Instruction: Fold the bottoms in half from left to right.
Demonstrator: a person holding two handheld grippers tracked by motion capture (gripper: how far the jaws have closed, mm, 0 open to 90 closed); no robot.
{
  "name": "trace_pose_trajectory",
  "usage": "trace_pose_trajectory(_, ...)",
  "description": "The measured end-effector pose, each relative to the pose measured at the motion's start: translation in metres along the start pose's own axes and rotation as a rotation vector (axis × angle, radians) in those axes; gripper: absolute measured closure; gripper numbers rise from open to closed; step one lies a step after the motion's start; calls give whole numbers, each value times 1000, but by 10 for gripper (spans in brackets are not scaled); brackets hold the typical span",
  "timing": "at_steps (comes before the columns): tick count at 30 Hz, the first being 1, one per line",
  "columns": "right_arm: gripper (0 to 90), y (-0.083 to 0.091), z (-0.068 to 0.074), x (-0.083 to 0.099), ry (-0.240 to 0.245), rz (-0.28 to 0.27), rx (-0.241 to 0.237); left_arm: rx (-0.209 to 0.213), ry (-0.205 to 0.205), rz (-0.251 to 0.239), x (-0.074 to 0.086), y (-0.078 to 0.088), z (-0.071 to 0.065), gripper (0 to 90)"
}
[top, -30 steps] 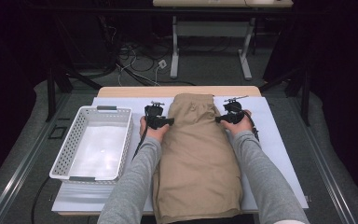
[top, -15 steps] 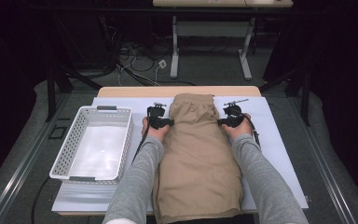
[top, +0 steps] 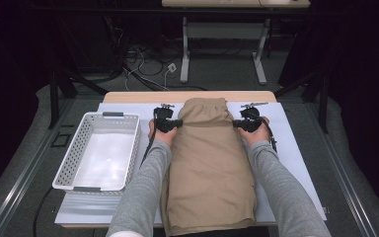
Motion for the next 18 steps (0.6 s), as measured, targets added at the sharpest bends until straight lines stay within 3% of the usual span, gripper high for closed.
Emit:
trace_pose_trajectory(5,878,4,2,-9,5,-9,-14,15,1,-12,-4,6,2,883)
trace_pose_trajectory(9,878,14,6,-13,43,-35,-22,28,-37,-39,-5,16,-4,883)
trace_pose_trajectory(12,878,22,6,-10,85,-66,-35,58,-46,-58,-2,27,-10,883)
trace_pose_trajectory(15,878,30,5,-4,75,-89,-53,80,-26,-74,3,36,-16,884)
trace_pose_trajectory(18,877,38,8,2,90,-104,-59,86,-50,-77,6,45,-21,884)
Point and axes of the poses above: each handheld gripper's, and its own axes: y roughly backward along the jaws, x roughly out of its underside, z roughly to its left, the point moved 1 cm from there along -y, roughly forward along the jaws, and after that the axes turned 8 degrees about -z, right-handed, at the moved point
